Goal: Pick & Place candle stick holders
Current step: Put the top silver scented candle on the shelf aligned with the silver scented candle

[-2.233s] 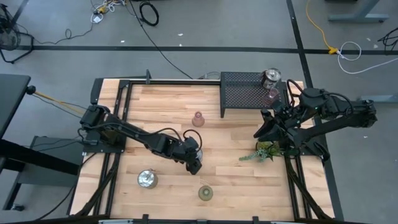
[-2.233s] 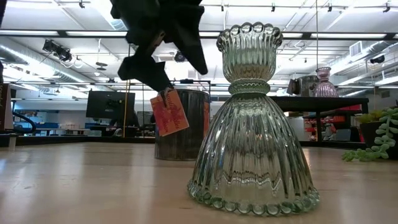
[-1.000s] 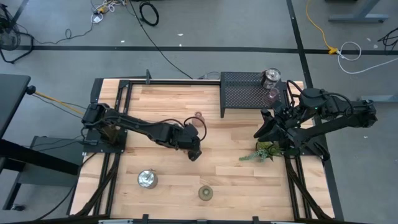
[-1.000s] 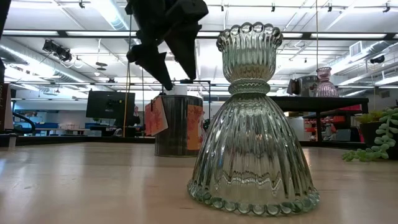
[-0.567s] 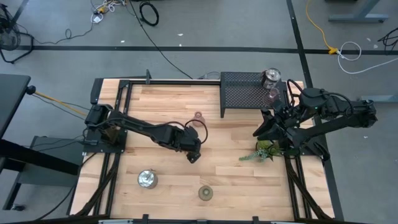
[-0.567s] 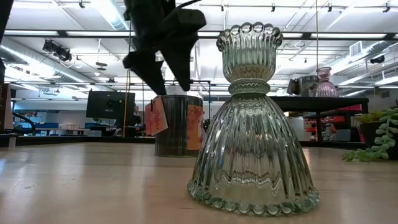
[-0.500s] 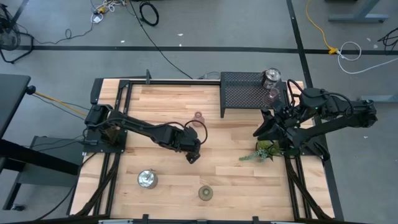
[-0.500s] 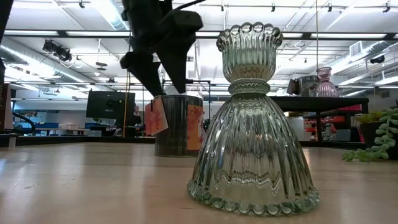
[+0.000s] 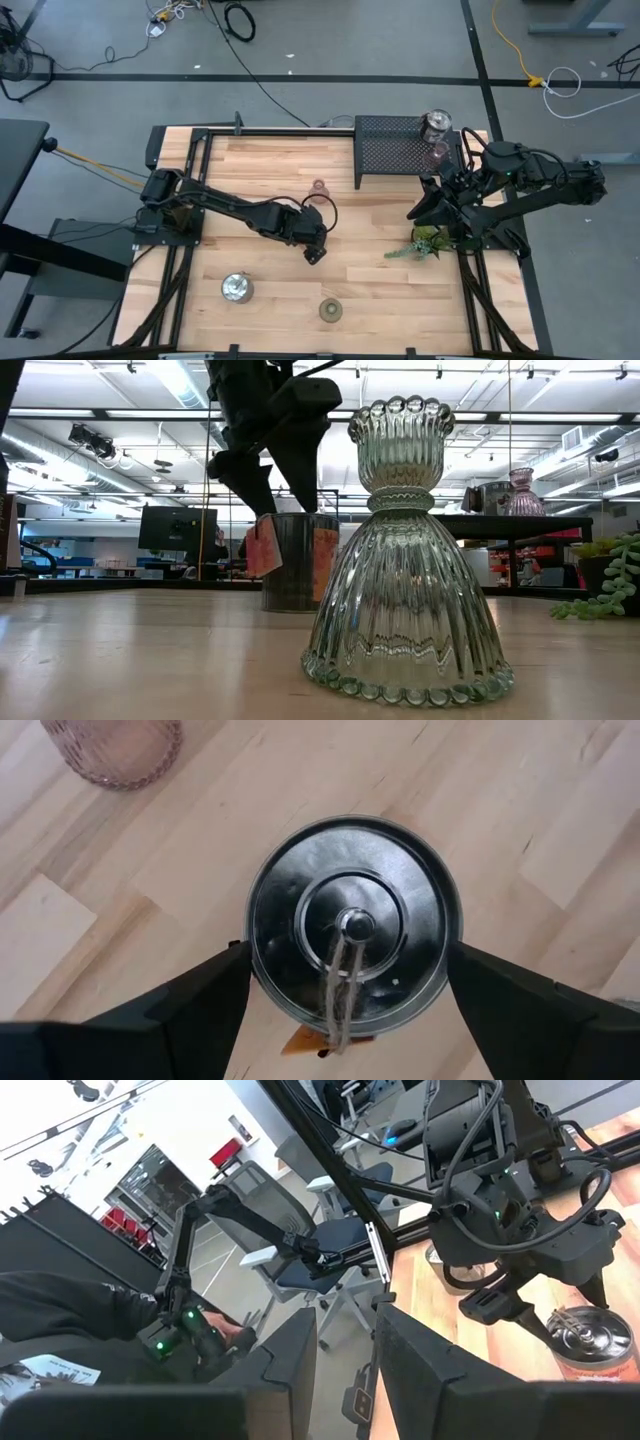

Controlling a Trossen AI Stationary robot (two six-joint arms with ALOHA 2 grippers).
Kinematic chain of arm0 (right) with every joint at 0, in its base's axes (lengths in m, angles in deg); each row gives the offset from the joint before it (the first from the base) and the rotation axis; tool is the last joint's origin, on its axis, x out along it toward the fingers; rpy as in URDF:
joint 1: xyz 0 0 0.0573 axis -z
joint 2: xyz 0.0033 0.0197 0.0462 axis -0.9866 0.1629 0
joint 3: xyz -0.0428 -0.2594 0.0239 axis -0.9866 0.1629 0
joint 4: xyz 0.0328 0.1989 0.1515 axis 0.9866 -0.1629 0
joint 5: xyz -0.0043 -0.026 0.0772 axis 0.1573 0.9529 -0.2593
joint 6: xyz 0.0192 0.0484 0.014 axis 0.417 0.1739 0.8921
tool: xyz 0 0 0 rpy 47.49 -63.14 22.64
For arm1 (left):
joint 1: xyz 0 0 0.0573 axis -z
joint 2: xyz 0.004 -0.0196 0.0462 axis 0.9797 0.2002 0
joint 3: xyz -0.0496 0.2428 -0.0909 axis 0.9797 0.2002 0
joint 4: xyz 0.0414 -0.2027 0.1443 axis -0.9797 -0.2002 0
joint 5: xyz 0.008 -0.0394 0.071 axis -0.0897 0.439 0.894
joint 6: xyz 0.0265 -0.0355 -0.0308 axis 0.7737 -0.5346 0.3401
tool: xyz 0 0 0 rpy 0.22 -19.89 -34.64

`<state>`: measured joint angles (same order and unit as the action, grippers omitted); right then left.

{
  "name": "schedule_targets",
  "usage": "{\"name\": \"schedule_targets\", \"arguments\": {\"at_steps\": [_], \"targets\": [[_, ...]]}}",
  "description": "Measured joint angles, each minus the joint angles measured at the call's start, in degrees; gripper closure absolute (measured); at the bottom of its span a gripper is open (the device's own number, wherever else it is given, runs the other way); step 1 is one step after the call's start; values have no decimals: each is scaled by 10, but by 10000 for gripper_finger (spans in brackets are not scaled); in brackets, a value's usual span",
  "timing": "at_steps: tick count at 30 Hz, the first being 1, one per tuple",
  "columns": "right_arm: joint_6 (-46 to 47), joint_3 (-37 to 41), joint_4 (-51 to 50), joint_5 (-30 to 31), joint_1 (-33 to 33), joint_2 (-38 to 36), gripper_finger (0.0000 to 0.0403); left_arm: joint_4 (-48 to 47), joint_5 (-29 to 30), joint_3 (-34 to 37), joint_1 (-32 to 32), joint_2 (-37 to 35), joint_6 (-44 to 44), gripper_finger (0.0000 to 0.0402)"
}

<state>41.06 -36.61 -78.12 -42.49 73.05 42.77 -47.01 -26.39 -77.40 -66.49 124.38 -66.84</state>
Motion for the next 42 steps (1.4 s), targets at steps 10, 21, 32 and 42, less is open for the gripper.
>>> {"name": "schedule_targets", "arguments": {"at_steps": [10, 21, 32, 42], "targets": [[0, 0, -1, 0, 0, 0, 295, -1, -29, 1, -3, -5, 19, 64], [-1, 0, -3, 0, 0, 0, 295, 22, -67, 1, -6, -6, 107, 64], [-1, 0, -4, 0, 0, 0, 295, 27, -83, 1, -12, -9, 204, 65], [-1, 0, -4, 0, 0, 0, 295, 24, -92, 1, -12, -9, 265, 65]]}}
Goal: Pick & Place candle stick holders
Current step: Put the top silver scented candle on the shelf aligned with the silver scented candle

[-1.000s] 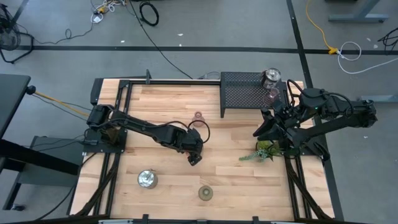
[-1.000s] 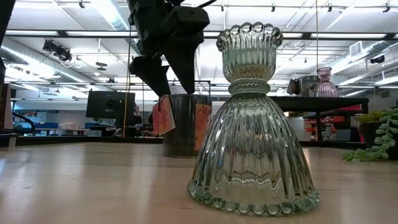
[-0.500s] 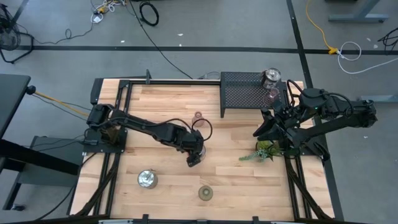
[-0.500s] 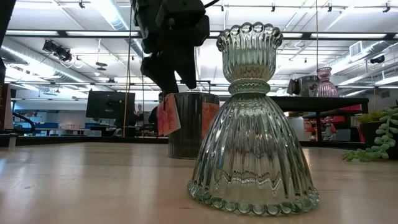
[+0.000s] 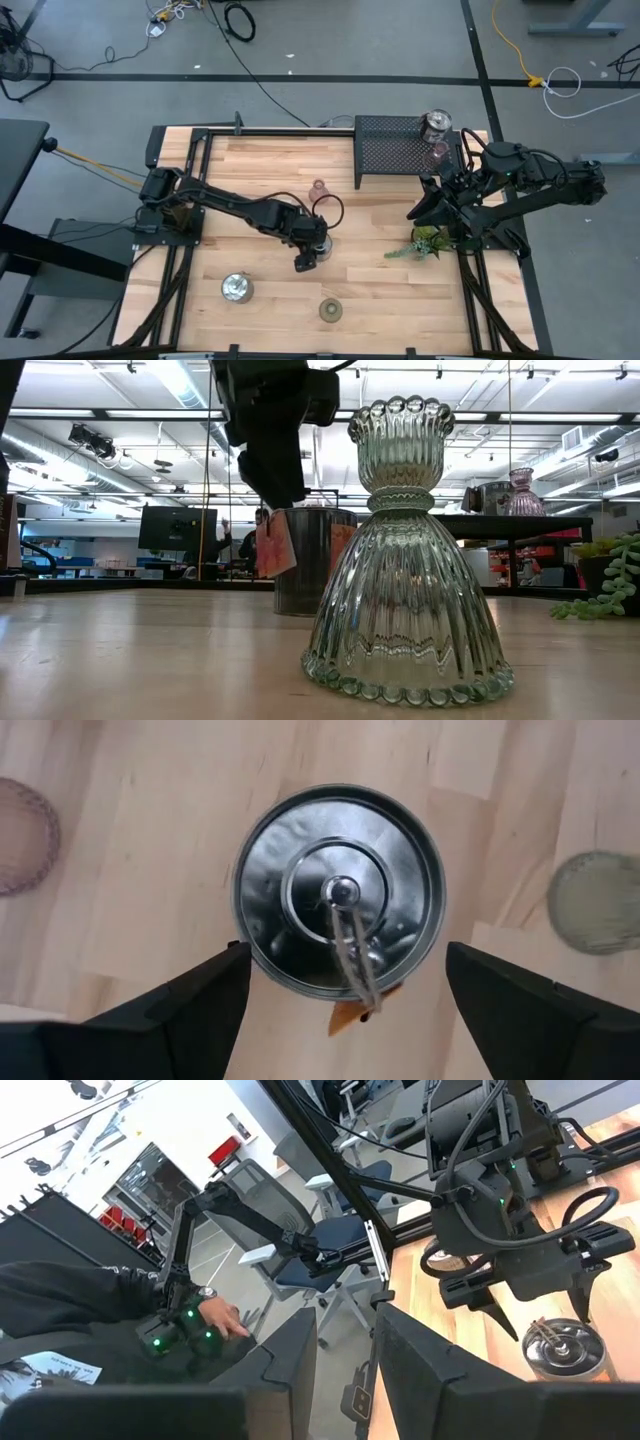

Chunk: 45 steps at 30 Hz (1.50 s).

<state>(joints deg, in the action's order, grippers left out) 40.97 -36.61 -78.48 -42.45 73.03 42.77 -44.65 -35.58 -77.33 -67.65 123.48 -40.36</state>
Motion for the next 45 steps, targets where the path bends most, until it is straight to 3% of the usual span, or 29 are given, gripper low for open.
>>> {"name": "schedule_targets", "arguments": {"at_steps": [21, 27, 45], "targets": [[-1, 0, 0, 15, 0, 0, 295, 13, 30, -2, 4, 16, 22, 64], [-2, 0, 0, 15, 0, 0, 295, 39, 27, 0, 0, 15, -12, 63], [-8, 0, 0, 29, 0, 0, 295, 51, 38, 0, -1, 13, 28, 62]]}}
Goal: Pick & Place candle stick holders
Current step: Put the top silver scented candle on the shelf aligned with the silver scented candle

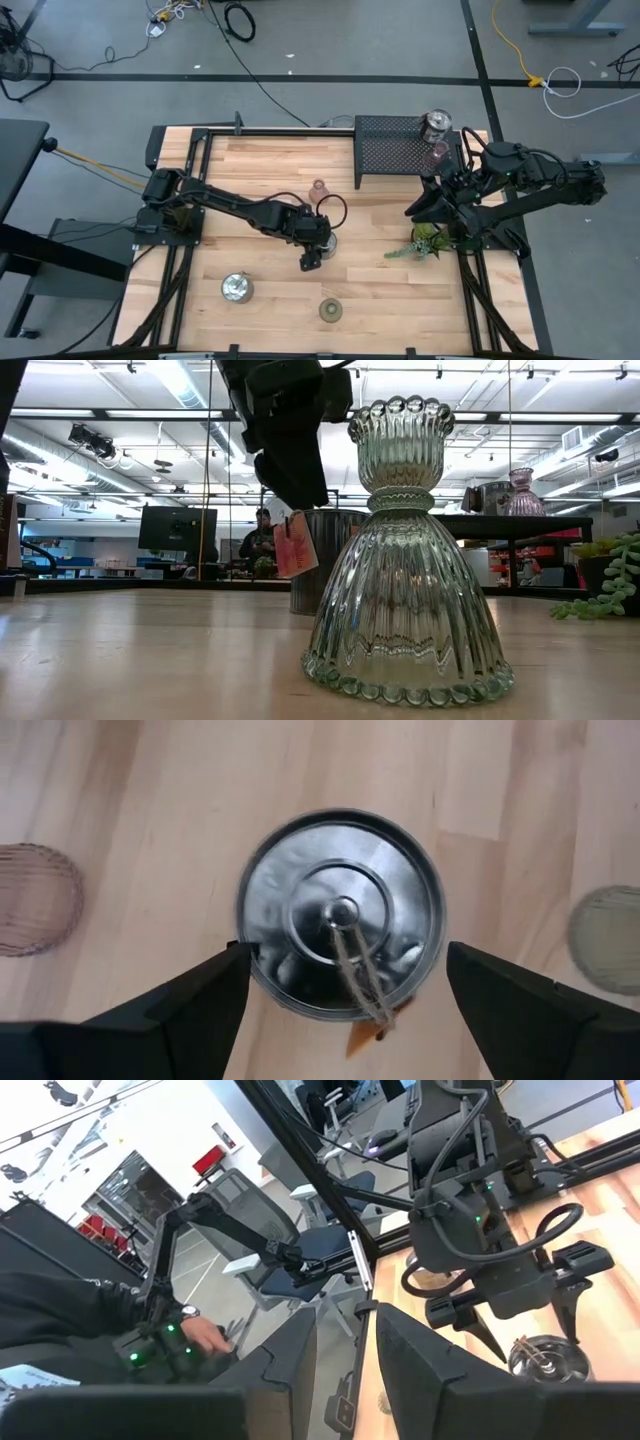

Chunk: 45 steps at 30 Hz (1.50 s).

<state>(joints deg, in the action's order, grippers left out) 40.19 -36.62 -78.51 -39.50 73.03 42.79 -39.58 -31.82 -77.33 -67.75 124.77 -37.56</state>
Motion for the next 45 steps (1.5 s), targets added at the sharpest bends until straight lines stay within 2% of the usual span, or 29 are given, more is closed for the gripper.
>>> {"name": "schedule_targets", "arguments": {"at_steps": [2, 7, 13, 28, 36, 41, 45], "targets": [[-2, 0, 0, 0, 0, 0, 295, 0, 13, 0, 0, 0, 3, 62], [-2, 0, -1, 0, 0, 0, 295, 0, 2, 0, 0, 0, 21, 62], [-2, 0, -1, 0, 0, 0, 295, -1, -40, 0, 1, 0, 40, 62], [-3, 0, -1, 0, 0, 0, 295, -13, 10, 0, 2, -1, 30, 61], [-3, 0, -1, 0, 0, 0, 295, -29, 13, 0, 5, -1, 13, 6], [-3, 0, -1, 0, 0, 0, 295, -16, 13, 0, 5, -1, 22, 14], [-3, 0, -1, 0, 0, 0, 295, -10, 8, -1, 5, 4, 20, 4]]}}
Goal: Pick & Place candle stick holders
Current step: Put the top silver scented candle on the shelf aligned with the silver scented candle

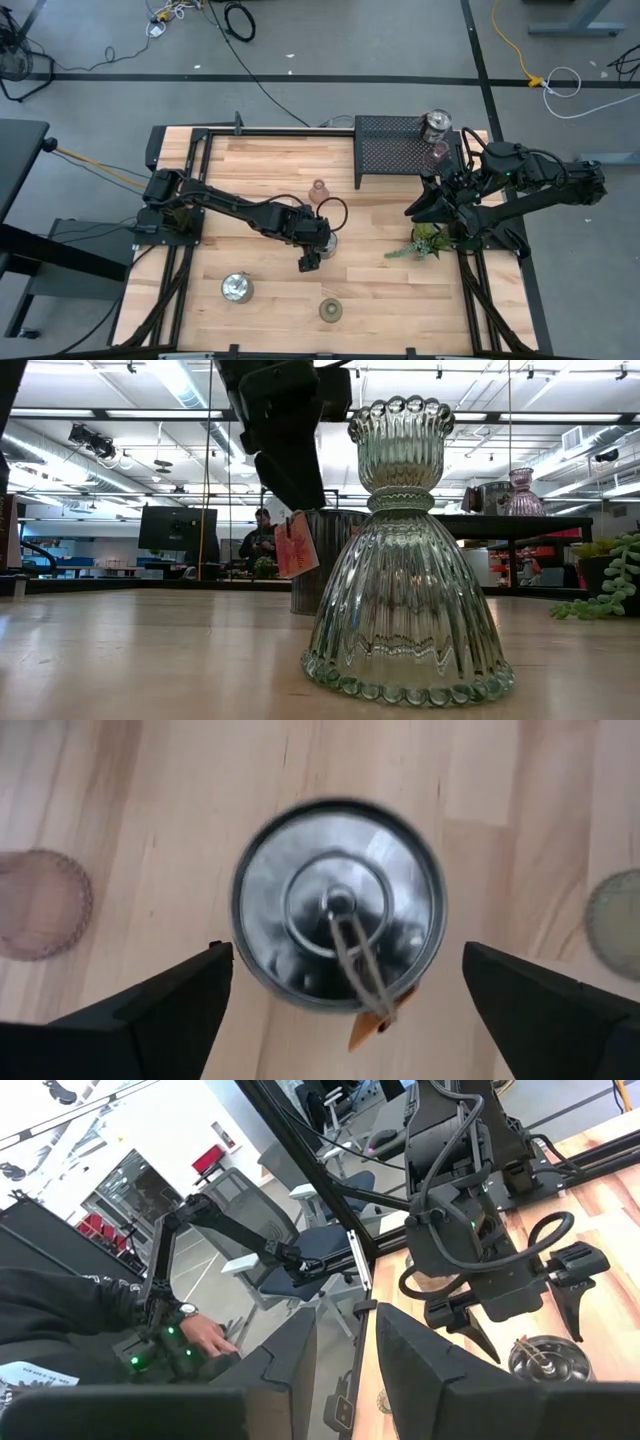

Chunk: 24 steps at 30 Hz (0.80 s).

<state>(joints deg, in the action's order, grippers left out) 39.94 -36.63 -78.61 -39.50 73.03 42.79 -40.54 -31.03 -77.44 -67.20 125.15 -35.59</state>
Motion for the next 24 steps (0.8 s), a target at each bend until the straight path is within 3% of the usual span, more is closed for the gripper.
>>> {"name": "schedule_targets", "arguments": {"at_steps": [24], "targets": [[0, 0, -4, 0, 0, 0, 295, 93, 10, 0, -13, 60, 10, 4]]}}
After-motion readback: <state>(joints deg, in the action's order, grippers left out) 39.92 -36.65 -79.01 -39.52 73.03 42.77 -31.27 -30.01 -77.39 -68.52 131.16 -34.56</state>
